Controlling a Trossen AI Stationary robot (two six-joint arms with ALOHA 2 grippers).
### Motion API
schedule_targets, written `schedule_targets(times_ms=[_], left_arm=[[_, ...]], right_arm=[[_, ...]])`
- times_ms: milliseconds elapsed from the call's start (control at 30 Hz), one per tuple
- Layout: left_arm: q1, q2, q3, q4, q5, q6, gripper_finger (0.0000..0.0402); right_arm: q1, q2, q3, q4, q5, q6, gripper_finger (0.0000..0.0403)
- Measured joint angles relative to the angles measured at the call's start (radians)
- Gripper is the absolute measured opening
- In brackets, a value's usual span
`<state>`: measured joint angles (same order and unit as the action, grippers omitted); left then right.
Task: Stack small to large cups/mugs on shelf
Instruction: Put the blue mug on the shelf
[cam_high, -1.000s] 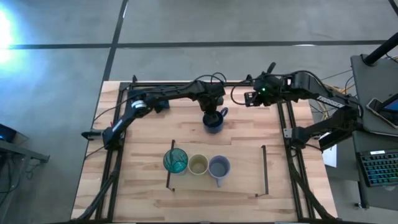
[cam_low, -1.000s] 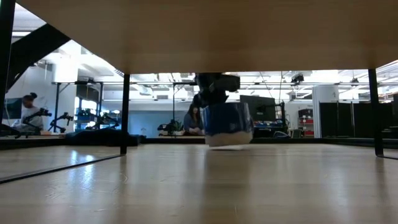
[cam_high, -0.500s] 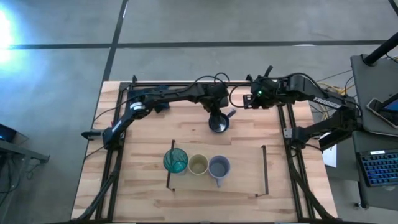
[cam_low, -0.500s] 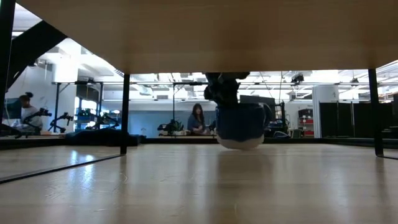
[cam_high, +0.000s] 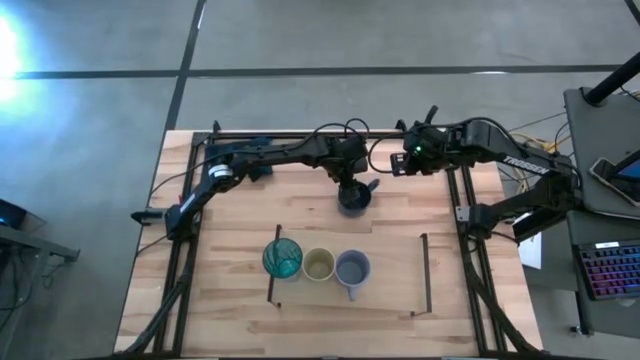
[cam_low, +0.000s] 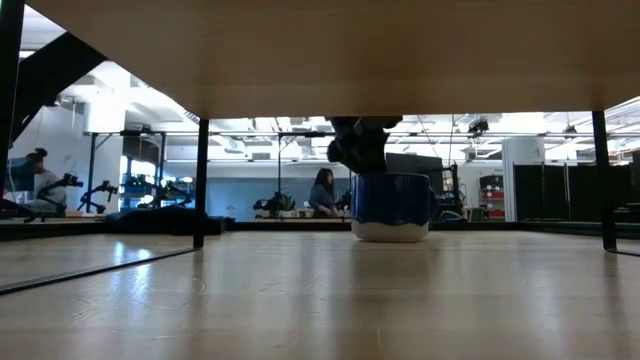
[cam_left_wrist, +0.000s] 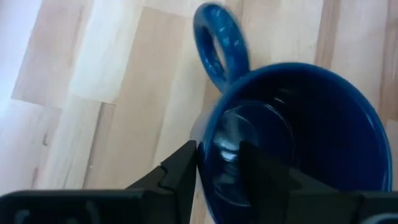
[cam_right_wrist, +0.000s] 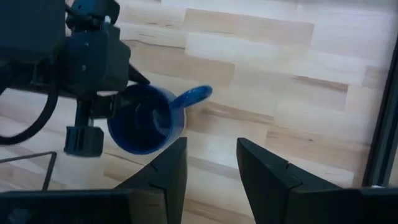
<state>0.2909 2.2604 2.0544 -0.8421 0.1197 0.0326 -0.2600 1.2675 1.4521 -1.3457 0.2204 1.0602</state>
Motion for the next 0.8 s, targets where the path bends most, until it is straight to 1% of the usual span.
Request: schedule_targets(times_ms=[133,267,333,467,567,800], left_arm=[[0.002,0.0,0.0,0.011,0.009,-0.002,0.0107],[0.002,0.004,0.0,0.045,0.064,-0.032,0.0107],[0.003,0.001,0.0,0.027,0.057,-0.035,0.0107],[0.02,-0.027,0.0,-0.068,0.022,-0.02,0.0107],[0.041,-0.073,0.0,-0.12,0.017,-0.002,0.0107],[0.055,-0.235,0.0,-0.128,0.012,0.027,0.0107]], right_arm=[[0.0,0.0,-0.007,0.003,-0.024,-0.006,0.0132],[0.0,0.001,-0.062,0.058,-0.082,0.005,0.0132],[0.006,0.002,-0.099,0.106,-0.101,0.014,0.0132],[0.018,0.006,-0.18,0.213,-0.155,0.032,0.0132],[0.024,0.014,-0.241,0.27,-0.191,0.052,0.0132],[0.031,0.052,-0.369,0.434,-0.238,0.081,0.0132]])
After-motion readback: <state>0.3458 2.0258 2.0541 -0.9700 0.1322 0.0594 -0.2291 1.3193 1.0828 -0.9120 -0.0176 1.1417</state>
